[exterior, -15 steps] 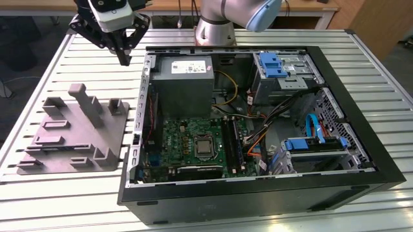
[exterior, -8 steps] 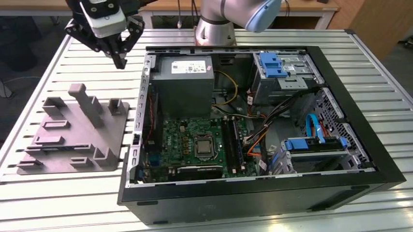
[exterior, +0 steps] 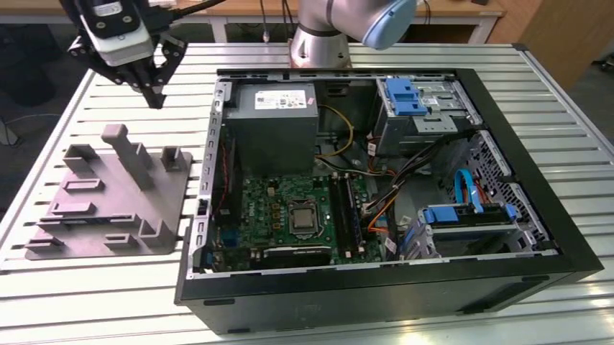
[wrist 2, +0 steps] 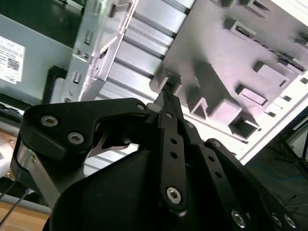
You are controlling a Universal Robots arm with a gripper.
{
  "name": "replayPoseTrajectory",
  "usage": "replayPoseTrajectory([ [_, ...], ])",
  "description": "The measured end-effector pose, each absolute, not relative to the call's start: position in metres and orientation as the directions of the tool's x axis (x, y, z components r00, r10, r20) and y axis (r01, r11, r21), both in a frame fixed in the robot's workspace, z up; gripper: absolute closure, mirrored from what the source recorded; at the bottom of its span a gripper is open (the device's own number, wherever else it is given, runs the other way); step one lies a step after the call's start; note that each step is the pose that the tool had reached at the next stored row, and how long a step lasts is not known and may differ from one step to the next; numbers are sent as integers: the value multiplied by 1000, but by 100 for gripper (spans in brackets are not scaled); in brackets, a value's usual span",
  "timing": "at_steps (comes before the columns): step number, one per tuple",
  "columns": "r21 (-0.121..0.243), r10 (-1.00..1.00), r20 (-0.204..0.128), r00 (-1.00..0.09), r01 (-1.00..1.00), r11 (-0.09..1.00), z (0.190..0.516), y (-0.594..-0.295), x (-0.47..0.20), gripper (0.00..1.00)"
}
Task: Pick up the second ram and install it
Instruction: 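Reach for the second ram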
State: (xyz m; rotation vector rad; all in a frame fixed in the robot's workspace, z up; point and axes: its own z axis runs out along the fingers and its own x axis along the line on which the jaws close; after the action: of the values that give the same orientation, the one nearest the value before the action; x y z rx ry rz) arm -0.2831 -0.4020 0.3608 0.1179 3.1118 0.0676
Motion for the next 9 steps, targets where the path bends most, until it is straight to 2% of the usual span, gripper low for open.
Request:
replayPoseTrajectory([
  [9,44,76,-25,-997,75,996,356,-409,-311,90],
])
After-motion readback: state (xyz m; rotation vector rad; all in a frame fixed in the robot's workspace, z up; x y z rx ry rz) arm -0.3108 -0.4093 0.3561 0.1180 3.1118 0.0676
